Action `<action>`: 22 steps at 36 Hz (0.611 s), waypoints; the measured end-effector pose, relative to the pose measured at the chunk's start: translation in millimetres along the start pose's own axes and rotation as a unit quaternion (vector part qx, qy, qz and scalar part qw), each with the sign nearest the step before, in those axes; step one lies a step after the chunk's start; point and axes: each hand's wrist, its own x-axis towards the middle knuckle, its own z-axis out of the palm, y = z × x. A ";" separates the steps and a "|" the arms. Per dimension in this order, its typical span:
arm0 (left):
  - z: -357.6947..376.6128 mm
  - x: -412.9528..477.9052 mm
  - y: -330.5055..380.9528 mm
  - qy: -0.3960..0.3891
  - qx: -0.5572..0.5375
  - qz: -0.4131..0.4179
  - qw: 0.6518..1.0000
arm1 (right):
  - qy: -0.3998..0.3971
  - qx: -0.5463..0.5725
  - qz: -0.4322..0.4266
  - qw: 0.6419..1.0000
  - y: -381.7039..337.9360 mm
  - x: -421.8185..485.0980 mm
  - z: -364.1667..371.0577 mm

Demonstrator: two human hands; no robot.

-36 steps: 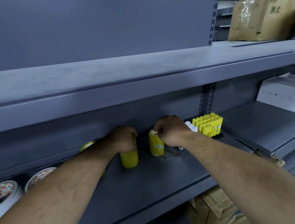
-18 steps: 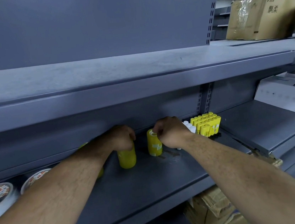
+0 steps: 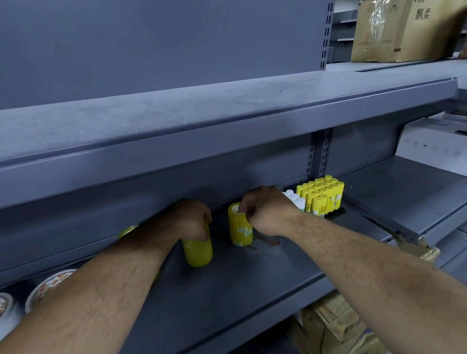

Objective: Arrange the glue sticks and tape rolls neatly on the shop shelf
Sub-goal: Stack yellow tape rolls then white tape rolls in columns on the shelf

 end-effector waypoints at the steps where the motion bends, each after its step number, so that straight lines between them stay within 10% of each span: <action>1: 0.1 0.5 0.7 -0.002 0.004 -0.001 1.000 | -0.001 -0.001 0.001 1.000 0.2 0.0 -0.2; 22: 7.4 -0.6 4.1 0.007 -0.010 -0.018 1.000 | -0.010 0.014 0.010 1.000 -3.6 3.2 -1.2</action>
